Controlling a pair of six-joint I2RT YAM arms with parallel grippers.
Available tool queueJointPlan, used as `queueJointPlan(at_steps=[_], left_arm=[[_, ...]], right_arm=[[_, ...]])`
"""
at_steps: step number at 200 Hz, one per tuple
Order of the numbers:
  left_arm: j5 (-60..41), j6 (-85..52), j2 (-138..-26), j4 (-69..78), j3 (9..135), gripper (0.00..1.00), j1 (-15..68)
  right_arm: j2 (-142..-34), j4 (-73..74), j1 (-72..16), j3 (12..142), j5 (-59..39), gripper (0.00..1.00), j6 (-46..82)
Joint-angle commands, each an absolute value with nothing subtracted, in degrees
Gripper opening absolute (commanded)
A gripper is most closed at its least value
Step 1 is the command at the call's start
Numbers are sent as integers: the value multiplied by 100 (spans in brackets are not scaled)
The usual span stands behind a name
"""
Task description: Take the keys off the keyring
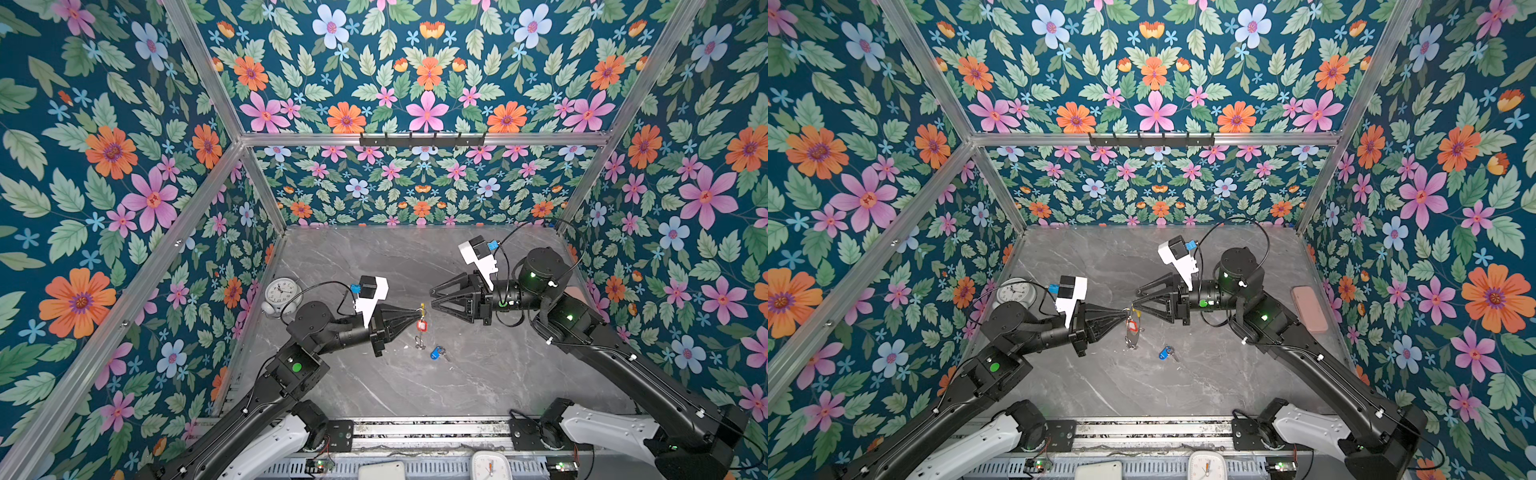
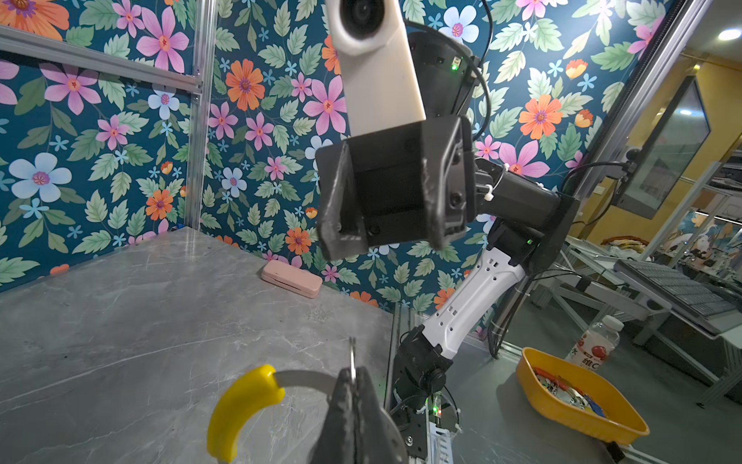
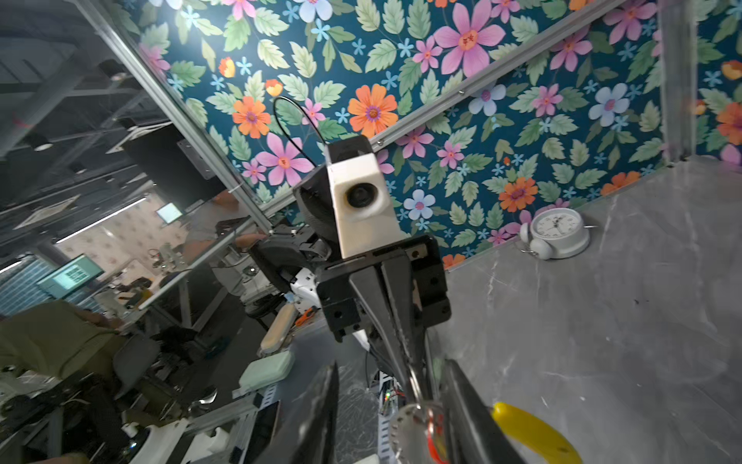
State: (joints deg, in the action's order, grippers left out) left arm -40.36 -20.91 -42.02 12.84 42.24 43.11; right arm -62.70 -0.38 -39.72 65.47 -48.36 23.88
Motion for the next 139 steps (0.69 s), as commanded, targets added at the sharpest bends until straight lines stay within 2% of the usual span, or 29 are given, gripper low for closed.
queueJointPlan(at_steps=[1, 23, 65, 139], left_arm=[[-3933, -2300, -4171, 1717, 4176, 0, 4302], [-3763, -2500, -4145, 2065, 4035, 0, 4300], [-3429, -2704, -4014, 2693, 3693, 0, 4303], [-3206, -2944, -4002, 3431, 3320, 0, 4303]], right_arm=[[-6228, -264, -4058, 6377, -4336, 45, 1957], [-6088, 147, -4329, 6053, -3880, 46, 1907], [-5915, 1785, -4534, 5326, -3650, 45, 2549], [-6221, 2666, -4632, 5145, -3630, 31, 3165]])
